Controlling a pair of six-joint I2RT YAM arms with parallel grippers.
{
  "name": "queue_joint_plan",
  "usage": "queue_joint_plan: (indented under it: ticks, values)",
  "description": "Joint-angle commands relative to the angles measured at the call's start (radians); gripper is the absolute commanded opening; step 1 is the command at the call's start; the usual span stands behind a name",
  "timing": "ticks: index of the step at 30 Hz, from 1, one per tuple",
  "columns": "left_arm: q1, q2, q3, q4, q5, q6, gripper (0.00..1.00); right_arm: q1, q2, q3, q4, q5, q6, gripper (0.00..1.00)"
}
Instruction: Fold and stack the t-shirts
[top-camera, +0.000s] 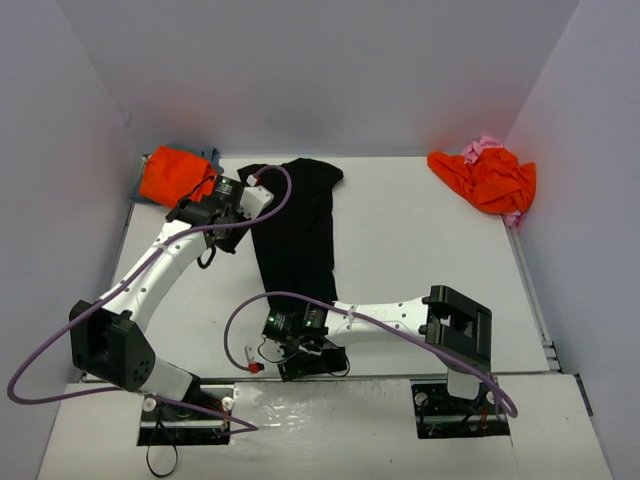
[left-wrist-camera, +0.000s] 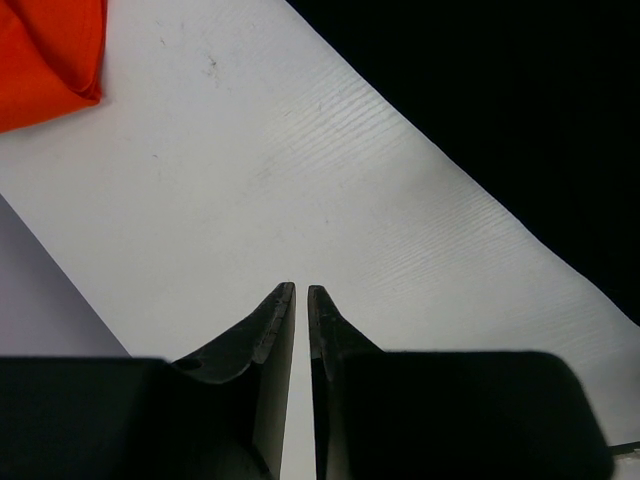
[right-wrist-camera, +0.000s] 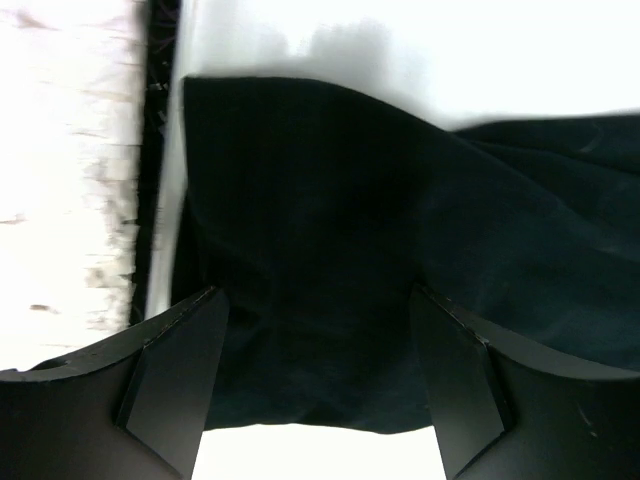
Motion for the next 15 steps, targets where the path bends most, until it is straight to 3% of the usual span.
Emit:
queue_joint_plan:
  ticks: [1,15]
  values:
    - [0.010,-0.028,0.009,0.038,-0.003,-0.003,0.09,0.003,0.049,0.028,0.016,-0.046,0.001,0.70]
    - [0.024,-0.040,-0.001,0.051,-0.003,0.001,0.09,0.049,0.000,0.045,-0.043,-0.087,0.046,0.70]
